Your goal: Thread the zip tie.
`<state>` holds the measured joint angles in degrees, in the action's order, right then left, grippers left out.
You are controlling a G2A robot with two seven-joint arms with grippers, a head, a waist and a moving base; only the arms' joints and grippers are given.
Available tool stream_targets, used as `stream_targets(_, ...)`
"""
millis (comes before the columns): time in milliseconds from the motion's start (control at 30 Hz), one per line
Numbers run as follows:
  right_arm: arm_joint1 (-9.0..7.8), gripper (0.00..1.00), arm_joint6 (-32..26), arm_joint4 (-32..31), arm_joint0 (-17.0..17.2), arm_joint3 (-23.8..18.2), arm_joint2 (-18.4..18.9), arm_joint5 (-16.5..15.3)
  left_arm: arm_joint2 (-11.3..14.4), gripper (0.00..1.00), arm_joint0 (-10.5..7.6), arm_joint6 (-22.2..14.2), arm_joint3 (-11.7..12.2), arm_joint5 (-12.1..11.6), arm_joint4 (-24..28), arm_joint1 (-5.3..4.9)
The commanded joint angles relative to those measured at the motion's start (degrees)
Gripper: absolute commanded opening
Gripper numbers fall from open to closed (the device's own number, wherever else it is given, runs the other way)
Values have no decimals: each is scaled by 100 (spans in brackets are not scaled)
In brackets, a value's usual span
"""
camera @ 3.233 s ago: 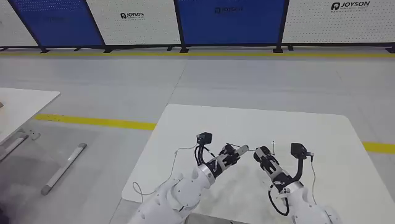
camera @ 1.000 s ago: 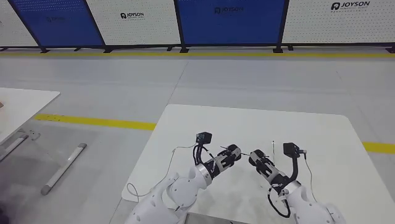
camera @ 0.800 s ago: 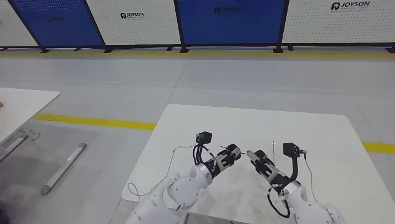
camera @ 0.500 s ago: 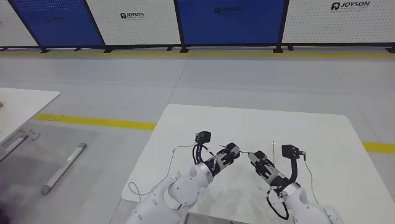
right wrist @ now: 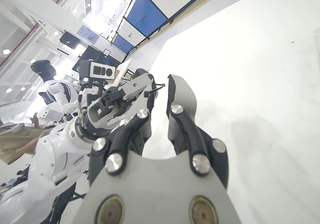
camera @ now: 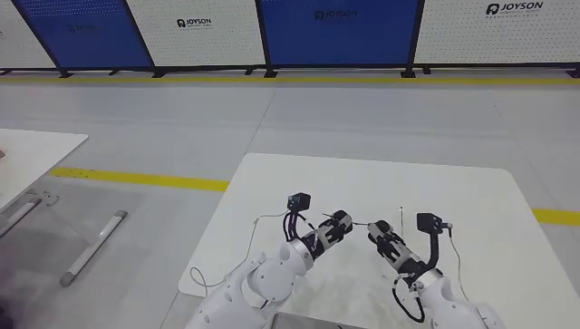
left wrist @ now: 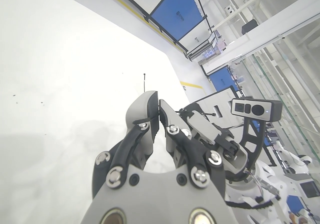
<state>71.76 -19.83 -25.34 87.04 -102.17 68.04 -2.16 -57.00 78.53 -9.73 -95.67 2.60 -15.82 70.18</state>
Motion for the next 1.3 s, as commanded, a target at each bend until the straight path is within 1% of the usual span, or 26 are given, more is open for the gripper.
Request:
stream_targets(0, -1, 0, 14, -2, 0, 5, 1, -9, -6, 0, 11, 11, -3, -29, 4, 0)
stream_targets(267, -2, 0, 52, 0, 9, 19, -15, -64, 24, 0, 23, -78, -4, -220, -55, -4)
stream_targets(500, -11, 0, -136, 98, -22, 42, -17, -101, 2, 0, 61, -99, -39, -396, -47, -13)
stream_targets(633, -12, 0, -80, 193, -7, 28, 16, -141, -26, 0, 69, -50, -41, -329, -94, -16)
stream_targets(767, -20, 0, -73, 138, 9, 6, 26, -138, -24, 0, 81, -3, -64, -262, -176, -16)
stream_targets(1067, -26, 0, -63, 72, 13, -19, 0, -121, 2, 0, 101, -39, -91, -274, -246, -17)
stream_targets(1100, -27, 0, -60, 68, 13, -20, 1, -119, 0, 2, 103, -32, -93, -274, -245, -17)
stream_targets(1200, -30, 0, -56, 57, 16, -21, 9, -110, -6, 71, 111, -16, -100, -264, -253, -16)
stream_targets(1267, -32, 0, -52, 49, 16, -17, 16, -97, -8, 97, 115, -6, -105, -258, -259, -16)
